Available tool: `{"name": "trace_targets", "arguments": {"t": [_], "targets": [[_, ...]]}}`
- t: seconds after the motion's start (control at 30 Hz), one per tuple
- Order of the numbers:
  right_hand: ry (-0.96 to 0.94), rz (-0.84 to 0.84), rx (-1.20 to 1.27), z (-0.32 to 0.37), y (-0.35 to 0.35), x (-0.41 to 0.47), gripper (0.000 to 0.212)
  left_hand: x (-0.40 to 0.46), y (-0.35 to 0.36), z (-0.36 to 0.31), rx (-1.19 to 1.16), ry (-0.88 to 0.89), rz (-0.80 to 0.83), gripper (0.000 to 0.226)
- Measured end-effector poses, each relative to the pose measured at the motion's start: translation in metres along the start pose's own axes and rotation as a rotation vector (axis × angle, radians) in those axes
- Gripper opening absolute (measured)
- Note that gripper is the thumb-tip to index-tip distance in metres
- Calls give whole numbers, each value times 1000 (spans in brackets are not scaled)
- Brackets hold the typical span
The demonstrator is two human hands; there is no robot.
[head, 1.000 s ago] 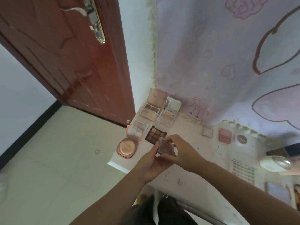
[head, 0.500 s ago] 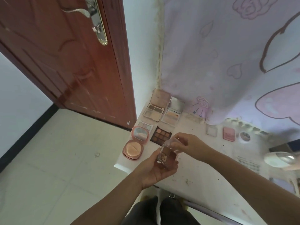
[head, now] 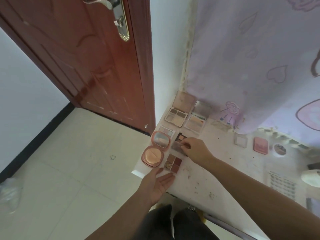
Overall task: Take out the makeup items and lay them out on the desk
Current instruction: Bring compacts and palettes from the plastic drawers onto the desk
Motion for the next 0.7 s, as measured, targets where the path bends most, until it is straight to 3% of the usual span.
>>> {"name": "trace_targets", "arguments": {"t": [0.23,0.4,0.7], "targets": [[30,18,-35,-6,5,3,18,-6,2,3,54,2,-79,22],[70,47,-31,-27,-12,-8,27,-8,27,24,215,-94,-90,15],[262,-150,-97,-134,-107,-48,22,42,162,65,512,-117,80,20]]}}
Point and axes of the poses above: each hand's wrist, its own x-axis towards the middle knuckle, its own y-axis out of the palm, z = x × y, the point moved 1 cm from there along x, towards the middle knuckle, and after that the axes turned 2 degrees about x, right-handed, at the moved point
